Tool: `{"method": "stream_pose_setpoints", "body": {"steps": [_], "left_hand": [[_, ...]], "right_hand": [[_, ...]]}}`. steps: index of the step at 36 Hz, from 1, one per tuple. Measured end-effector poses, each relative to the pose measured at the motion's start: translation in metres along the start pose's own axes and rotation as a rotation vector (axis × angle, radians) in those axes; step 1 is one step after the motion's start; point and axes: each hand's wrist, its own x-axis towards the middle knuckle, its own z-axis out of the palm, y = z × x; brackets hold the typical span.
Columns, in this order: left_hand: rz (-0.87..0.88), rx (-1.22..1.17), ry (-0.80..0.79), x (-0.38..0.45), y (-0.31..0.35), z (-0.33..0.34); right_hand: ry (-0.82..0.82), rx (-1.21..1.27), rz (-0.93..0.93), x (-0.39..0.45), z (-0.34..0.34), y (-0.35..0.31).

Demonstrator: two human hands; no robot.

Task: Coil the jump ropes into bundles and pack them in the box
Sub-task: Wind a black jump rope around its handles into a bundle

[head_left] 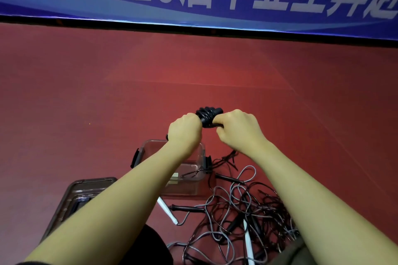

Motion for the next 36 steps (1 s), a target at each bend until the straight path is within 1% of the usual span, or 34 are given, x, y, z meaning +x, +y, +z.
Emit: {"method": "stream_pose_setpoints", "body": {"steps": [2, 5, 10, 13, 14, 16, 20, 24, 26, 28, 31, 36], "left_hand": [[0.072, 0.067, 0.000, 0.001, -0.001, 0.000], [0.160, 0.139, 0.012, 0.000, -0.004, -0.003], [0.270, 0.239, 0.005, 0.002, -0.009, -0.005], [0.351, 0.291, 0.034, 0.004, -0.010, -0.006], [0.368, 0.302, 0.060, 0.005, -0.011, -0.007], [0.410, 0.328, 0.184, 0.006, -0.014, -0.008], [0.470, 0.350, 0.418, 0.013, -0.023, -0.010], [0.503, 0.295, 0.414, 0.014, -0.028, -0.010], [0.530, 0.315, 0.408, 0.012, -0.027, -0.012], [0.626, 0.336, 0.457, 0.011, -0.026, -0.013], [0.765, 0.338, 0.529, 0.009, -0.024, -0.015], [0.906, 0.222, 0.646, 0.011, -0.025, -0.011]], "right_hand": [[0.101, -0.059, -0.047, -0.001, 0.005, -0.001], [0.186, 0.018, -0.040, -0.001, 0.008, -0.001], [0.209, 0.184, 0.106, 0.001, 0.005, -0.003], [0.198, 0.237, 0.113, 0.003, 0.004, -0.002], [0.171, 0.246, 0.123, 0.003, 0.003, -0.002], [0.135, 0.270, 0.148, 0.004, 0.002, -0.001], [0.137, 0.279, 0.153, 0.006, 0.002, -0.002], [0.134, 0.313, 0.181, 0.007, 0.003, 0.001], [0.139, 0.325, 0.192, 0.008, 0.002, 0.004], [0.163, 0.365, 0.233, 0.011, 0.003, 0.008], [0.212, 0.489, 0.332, 0.017, 0.005, 0.017], [0.169, 0.523, 0.371, 0.023, 0.006, 0.020]]}}
